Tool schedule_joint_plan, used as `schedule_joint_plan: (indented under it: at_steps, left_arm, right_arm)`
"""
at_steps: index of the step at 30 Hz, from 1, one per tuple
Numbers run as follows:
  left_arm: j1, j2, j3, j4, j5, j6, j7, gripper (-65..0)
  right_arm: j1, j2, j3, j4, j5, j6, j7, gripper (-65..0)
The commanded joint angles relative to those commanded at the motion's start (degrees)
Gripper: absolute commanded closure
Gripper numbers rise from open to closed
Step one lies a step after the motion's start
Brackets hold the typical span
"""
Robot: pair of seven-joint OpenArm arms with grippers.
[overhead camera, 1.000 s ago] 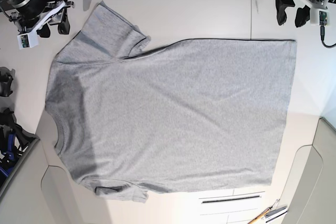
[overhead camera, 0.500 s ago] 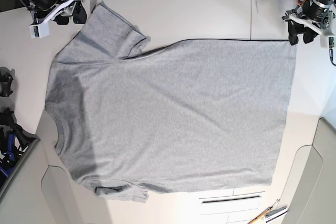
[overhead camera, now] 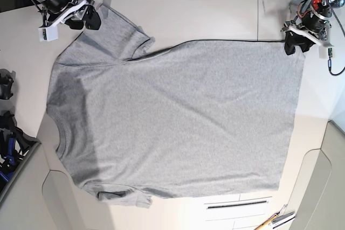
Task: Fold the T-shirt properly
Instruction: 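Lower both grippers and pinch the shirt's side edge at each end, then lift the gripped edge and fold it over toward the shirt's middle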
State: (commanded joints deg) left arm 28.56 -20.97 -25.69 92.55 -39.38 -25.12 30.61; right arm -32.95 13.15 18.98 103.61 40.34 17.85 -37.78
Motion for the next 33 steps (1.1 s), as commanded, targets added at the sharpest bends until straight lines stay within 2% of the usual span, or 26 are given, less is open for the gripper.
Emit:
schedule_joint_plan:
  at_steps: [4, 8, 10, 14, 15, 17, 19, 21, 23, 26, 29, 33]
  left_arm:
    - [-0.2, 0.0, 0.3, 0.0, 0.2, 0.0, -1.0, -35.5]
    - [-0.3, 0.0, 0.3, -0.1, 0.7, 0.0, -1.0, -35.5]
    - [-0.4, 0.0, 0.3, -0.1, 0.7, 0.0, -1.3, -35.5]
    - [-1.7, 0.0, 0.3, -0.1, 0.8, 0.0, -1.2, -35.4]
    - [-2.0, 0.0, 0.3, -0.1, 1.0, 0.0, -1.3, -34.0]
    - [-2.2, 0.0, 0.3, -0.1, 1.1, 0.0, -1.5, -24.6]
    - [-2.2, 0.0, 0.3, -0.1, 1.1, 0.0, -1.7, -17.5]
    - [-2.2, 0.0, 0.3, -0.1, 1.1, 0.0, -2.0, -11.2]
    - [-2.2, 0.0, 0.3, -0.1, 2.4, 0.0, -2.1, -0.3]
    - [-2.2, 0.0, 0.3, -0.1, 3.9, 0.0, -2.3, 0.0]
    - [-2.2, -0.1, 0.3, 0.0, 5.5, -0.3, -2.4, 0.0]
    - [-1.5, -0.2, -1.1, 0.6, 5.8, -4.3, -2.0, 0.0]
  right_arm:
    - [3.2, 0.0, 0.0, -5.5, 0.3, 0.33, -0.2, -35.4]
    - [4.0, 0.0, 0.0, -7.0, 3.4, 5.42, -0.5, -35.4]
    - [4.0, 0.0, 0.0, -7.0, 3.8, 5.99, -0.5, -35.4]
    - [4.0, 0.0, 0.0, -7.0, 3.8, 5.99, -0.5, -35.3]
    - [4.0, 0.0, 0.0, -7.0, 3.8, 5.99, -0.4, -34.2]
    - [4.0, 0.0, 0.0, -7.0, 3.8, 5.97, -0.4, -26.7]
    - [4.0, -0.4, 0.0, -7.0, 3.6, 6.03, -0.2, -14.2]
    - [4.0, -1.9, 0.0, -7.0, 2.9, 7.43, 0.0, -1.4]
    - [4.0, -3.7, 0.0, -7.0, 2.0, 8.15, 0.0, 0.0]
    - [4.0, -5.7, 0.0, -7.0, 0.6, 8.74, -0.1, 0.0]
    - [4.0, -5.9, 0.2, -6.3, 0.6, 11.04, -1.7, 0.0]
    - [2.3, -5.6, 0.9, -2.7, 1.3, 12.13, -4.3, 0.0]
